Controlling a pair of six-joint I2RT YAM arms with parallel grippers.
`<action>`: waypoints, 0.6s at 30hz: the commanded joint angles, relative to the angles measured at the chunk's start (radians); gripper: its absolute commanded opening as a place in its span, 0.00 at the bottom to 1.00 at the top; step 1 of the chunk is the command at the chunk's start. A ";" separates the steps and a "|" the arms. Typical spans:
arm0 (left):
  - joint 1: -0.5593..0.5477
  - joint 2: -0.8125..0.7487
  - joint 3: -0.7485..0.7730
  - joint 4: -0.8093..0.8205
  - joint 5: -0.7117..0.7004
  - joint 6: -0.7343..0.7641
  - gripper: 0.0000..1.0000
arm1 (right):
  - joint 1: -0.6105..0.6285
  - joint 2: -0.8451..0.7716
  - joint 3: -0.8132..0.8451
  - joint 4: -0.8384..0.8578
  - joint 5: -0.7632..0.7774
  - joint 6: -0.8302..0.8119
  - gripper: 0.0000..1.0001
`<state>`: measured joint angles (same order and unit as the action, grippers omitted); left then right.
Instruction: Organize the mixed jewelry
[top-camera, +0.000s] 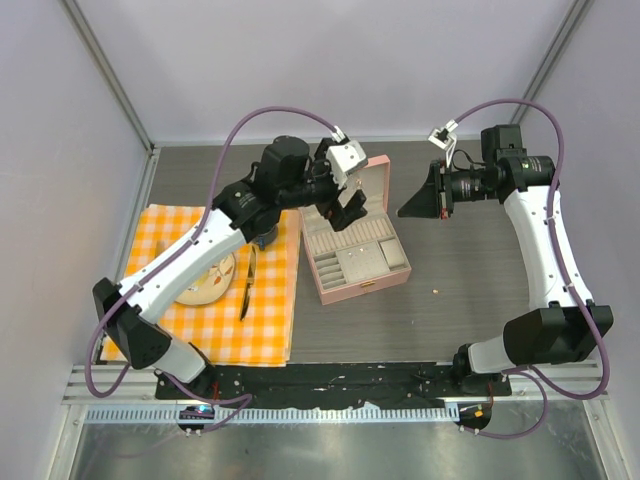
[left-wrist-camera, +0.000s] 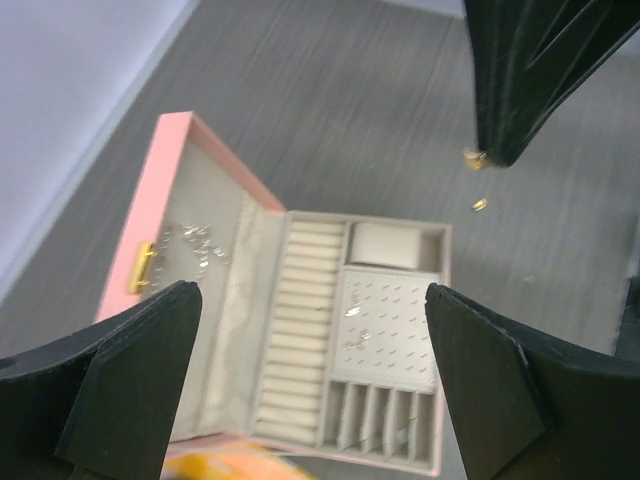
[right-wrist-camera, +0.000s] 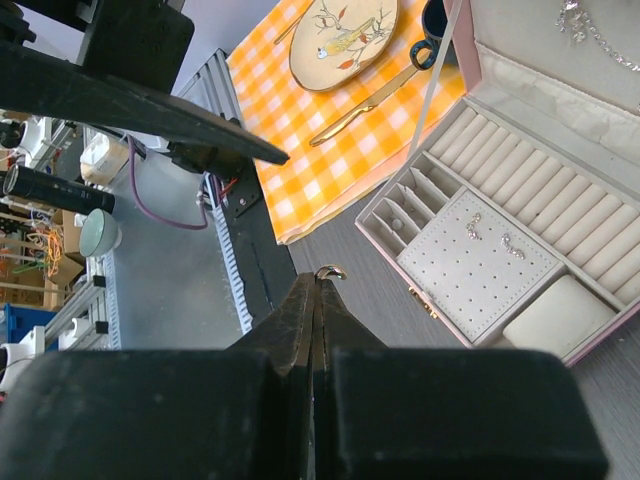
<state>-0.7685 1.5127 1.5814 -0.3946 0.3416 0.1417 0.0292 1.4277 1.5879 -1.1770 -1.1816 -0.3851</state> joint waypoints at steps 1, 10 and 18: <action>-0.003 0.003 0.081 -0.186 -0.121 0.292 1.00 | 0.003 -0.001 0.043 0.022 -0.020 0.031 0.01; -0.003 -0.034 0.063 -0.060 0.046 0.535 1.00 | 0.002 0.007 0.047 0.073 -0.024 0.110 0.01; -0.018 -0.060 -0.050 0.169 0.309 0.627 1.00 | 0.003 0.020 0.044 0.094 -0.075 0.169 0.01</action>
<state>-0.7715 1.4998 1.5822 -0.3874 0.4839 0.6830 0.0292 1.4521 1.5993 -1.1217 -1.2026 -0.2642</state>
